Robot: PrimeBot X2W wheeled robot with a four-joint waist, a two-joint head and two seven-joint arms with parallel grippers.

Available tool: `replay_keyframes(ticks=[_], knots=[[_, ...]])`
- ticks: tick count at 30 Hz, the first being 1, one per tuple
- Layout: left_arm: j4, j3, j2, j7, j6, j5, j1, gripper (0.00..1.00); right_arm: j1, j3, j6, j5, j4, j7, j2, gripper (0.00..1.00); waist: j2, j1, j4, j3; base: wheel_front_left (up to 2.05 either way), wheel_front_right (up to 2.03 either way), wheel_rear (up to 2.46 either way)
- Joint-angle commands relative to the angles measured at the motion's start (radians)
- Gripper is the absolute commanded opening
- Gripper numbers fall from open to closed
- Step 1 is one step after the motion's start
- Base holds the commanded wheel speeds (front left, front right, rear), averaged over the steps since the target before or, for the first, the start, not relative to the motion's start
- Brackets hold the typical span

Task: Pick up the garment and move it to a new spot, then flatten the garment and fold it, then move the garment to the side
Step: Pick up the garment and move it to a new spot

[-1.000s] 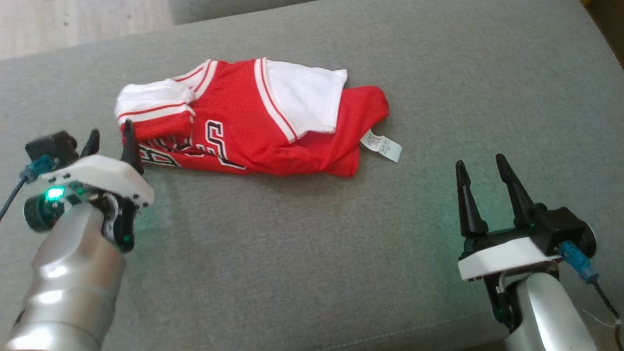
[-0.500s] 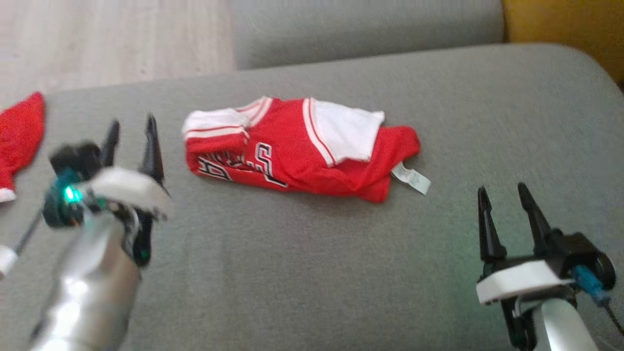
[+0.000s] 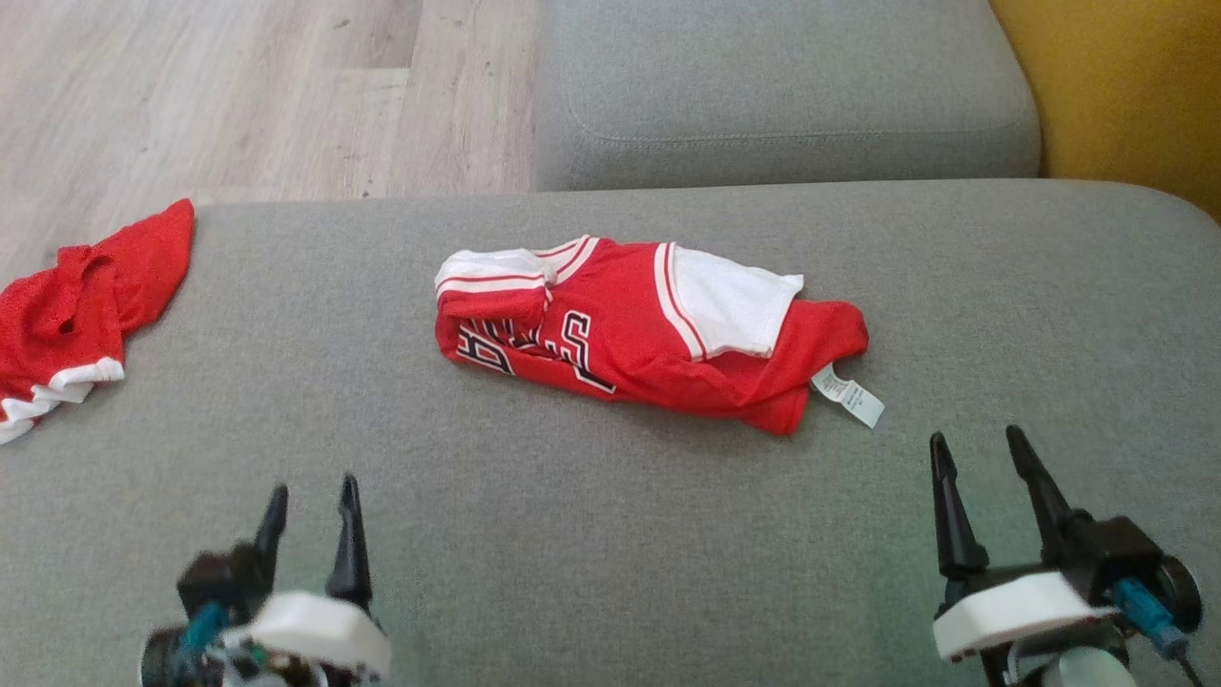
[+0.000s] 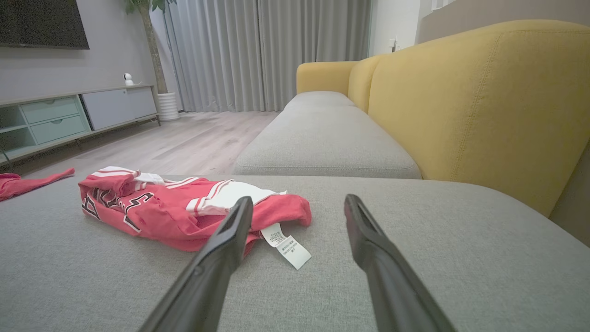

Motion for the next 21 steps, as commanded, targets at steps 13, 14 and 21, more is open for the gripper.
replay_keyframes(ticks=[13, 14, 21], knots=[[-0.257, 0.057, -0.014, -0.012, 0.052, 0.055, 0.180, 1.00, 0.032, 0.045, 0.008, 0.024, -0.042, -0.014, -0.005, 1.00, -0.0001, 0.0002, -0.006, -0.023, 0.00, 0.00, 0.00], [-0.262, 0.054, -0.014, -0.012, 0.054, 0.055, 0.185, 1.00, 0.031, 0.046, 0.008, 0.024, -0.040, -0.014, -0.005, 1.00, -0.0001, 0.0002, -0.006, -0.023, 0.00, 0.00, 0.00], [-0.278, 0.047, -0.012, -0.002, 0.060, 0.051, 0.193, 1.00, 0.028, 0.051, 0.008, 0.025, -0.028, -0.014, -0.005, 1.00, -0.0001, 0.0002, -0.005, -0.019, 0.00, 0.00, 0.00]])
